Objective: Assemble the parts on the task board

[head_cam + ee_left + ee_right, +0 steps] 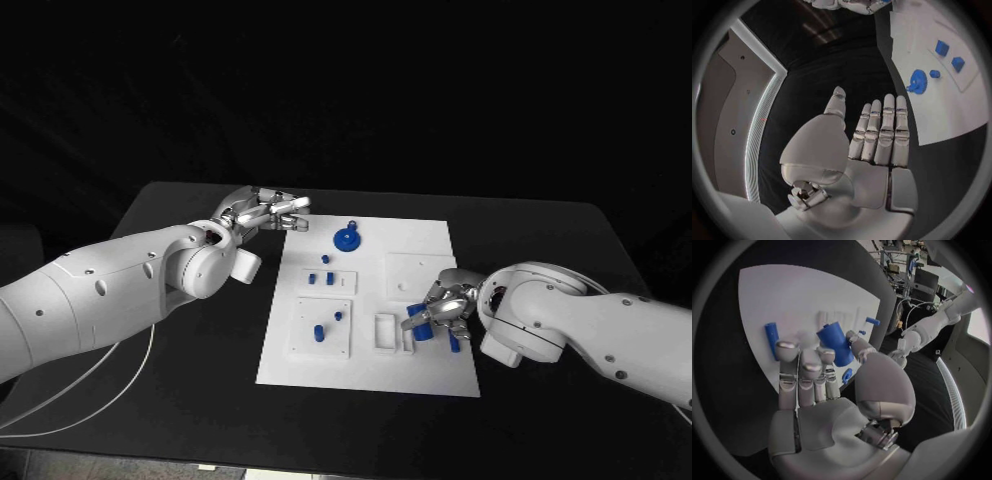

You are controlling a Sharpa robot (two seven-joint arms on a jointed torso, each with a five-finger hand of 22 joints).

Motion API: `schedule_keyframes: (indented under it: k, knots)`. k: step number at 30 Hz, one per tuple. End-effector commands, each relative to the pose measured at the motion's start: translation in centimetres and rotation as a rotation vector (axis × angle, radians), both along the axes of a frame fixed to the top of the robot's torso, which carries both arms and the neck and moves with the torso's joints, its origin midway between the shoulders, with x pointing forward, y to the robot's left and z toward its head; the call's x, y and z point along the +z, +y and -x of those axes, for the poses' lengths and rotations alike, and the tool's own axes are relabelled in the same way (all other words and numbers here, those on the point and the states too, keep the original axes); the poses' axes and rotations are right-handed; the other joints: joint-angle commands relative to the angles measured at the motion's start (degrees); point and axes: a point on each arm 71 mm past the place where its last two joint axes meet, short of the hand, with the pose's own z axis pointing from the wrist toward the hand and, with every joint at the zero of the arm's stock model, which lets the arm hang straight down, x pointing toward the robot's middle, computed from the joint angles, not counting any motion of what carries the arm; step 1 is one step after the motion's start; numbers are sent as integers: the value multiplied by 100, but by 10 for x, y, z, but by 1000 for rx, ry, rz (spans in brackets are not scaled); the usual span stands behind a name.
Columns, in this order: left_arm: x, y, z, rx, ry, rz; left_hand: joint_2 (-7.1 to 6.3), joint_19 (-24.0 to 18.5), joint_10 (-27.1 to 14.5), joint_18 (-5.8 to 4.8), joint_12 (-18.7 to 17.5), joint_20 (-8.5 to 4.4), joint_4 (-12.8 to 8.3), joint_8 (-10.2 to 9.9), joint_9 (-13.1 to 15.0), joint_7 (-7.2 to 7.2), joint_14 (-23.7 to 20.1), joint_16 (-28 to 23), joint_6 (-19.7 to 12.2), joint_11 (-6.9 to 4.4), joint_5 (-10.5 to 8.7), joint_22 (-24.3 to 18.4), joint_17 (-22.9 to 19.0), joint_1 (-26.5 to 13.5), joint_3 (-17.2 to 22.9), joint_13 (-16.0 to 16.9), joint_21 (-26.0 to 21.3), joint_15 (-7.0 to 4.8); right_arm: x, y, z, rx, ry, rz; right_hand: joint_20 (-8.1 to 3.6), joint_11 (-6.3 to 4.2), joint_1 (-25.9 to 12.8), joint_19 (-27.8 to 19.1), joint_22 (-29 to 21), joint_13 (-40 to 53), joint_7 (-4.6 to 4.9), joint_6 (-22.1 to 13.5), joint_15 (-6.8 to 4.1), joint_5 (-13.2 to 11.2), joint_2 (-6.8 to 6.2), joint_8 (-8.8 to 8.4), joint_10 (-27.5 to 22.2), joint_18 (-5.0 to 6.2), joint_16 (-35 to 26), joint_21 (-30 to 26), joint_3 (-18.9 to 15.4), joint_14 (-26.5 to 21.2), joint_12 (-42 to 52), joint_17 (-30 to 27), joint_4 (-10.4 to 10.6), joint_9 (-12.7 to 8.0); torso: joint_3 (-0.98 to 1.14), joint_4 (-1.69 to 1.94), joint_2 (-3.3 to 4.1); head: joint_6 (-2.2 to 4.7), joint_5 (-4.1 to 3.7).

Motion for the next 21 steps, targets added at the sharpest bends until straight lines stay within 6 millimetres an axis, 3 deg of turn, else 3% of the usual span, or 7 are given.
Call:
schedule_keyframes:
  k: [1, 18, 21]
  knots:
    - [1, -3, 0, -14, -3, 3, 44, 0, -36, 12, -9, 13, -1, -10, -6, -3, -20, -14, -27, 22, -29, -8, 7, -30, -30, 5, 26, 9, 2, 4, 2, -2, 39, -40, -29, 6, 172, 294, 424, -8, -8, 55, -23, 58, 258, 17, 36, -51, 20, 32, -56, -4, -8, 4, -17, -14, -2, 8, 1, 7, 1]
    - [-1, -7, -1, -20, 7, 0, 59, 3, -51, 15, -8, 16, 5, -8, -5, -4, -28, -14, -26, 25, -35, -31, 7, -32, -40, 5, 33, 11, -8, 26, 0, 57, 99, 4, -14, 20, 38, 283, 413, -62, 5, 52, -5, 70, 331, 16, 21, -55, -29, -35, -440, -6, -85, 0, 112, -64, -1, 9, 3, -12, 29]
    - [-1, -8, -1, -17, 13, -4, 94, 6, -59, 17, -9, 17, 23, -9, -5, -2, -28, -14, -32, 27, -38, -38, 7, -47, -38, 5, 36, 12, -9, 31, -2, 66, 82, 22, -8, 22, 10, 288, 423, -51, 2, 80, 0, -121, 331, 16, 43, -60, 6, -2, -541, 3, -53, 37, 262, -68, 3, 10, 4, -14, 33]
